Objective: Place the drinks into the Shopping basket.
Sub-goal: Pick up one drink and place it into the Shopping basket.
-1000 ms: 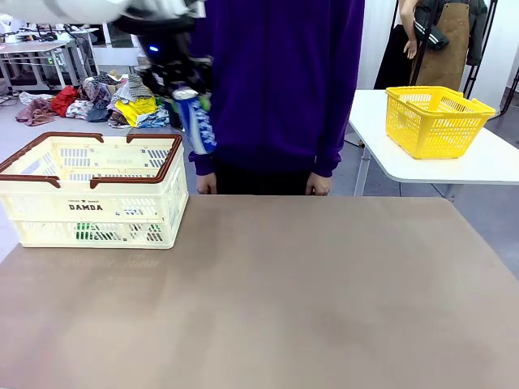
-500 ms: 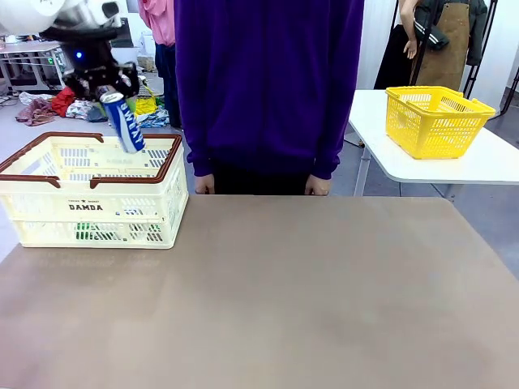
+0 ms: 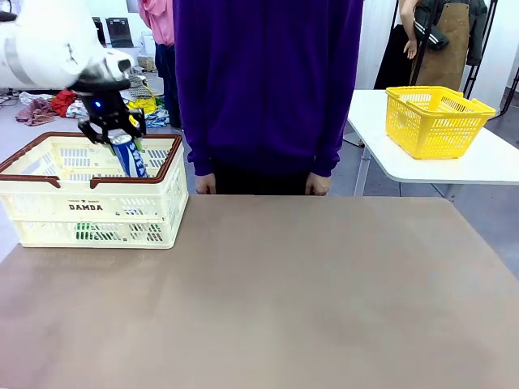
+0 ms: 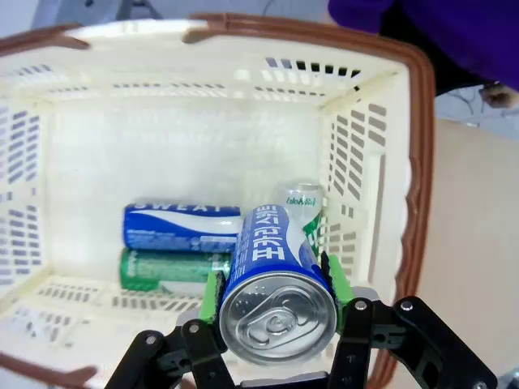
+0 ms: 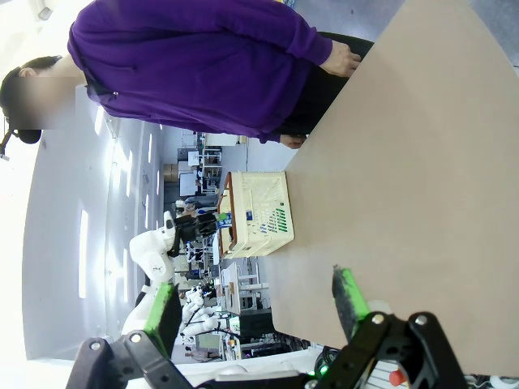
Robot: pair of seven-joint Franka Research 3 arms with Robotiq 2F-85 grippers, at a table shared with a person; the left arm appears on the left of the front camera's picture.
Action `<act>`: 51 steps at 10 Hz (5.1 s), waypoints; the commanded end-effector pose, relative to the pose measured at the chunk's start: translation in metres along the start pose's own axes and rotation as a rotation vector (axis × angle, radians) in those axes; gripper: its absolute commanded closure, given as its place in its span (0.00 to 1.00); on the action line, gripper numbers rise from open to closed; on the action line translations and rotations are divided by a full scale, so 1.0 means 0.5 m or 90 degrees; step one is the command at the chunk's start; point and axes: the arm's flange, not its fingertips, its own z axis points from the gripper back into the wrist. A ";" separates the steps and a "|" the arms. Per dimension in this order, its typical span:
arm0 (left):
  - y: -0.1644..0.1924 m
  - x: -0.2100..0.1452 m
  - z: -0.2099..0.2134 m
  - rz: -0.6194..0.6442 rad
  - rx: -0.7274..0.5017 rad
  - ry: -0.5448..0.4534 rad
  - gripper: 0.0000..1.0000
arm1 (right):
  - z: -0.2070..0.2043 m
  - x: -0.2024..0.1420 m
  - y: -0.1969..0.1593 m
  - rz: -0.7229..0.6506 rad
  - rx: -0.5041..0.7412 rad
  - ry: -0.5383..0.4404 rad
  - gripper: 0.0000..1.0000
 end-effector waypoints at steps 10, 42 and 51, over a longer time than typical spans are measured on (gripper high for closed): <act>-0.026 0.020 -0.117 0.068 0.050 0.003 1.00 | -0.001 0.005 0.005 0.008 0.015 -0.005 0.00; 0.078 -0.202 0.421 -0.268 -0.554 0.087 0.00 | -0.001 0.005 0.005 0.008 0.015 -0.005 0.00; 0.434 -0.288 0.080 -0.072 -1.050 0.162 0.00 | -0.001 0.005 0.005 0.008 0.015 -0.005 0.00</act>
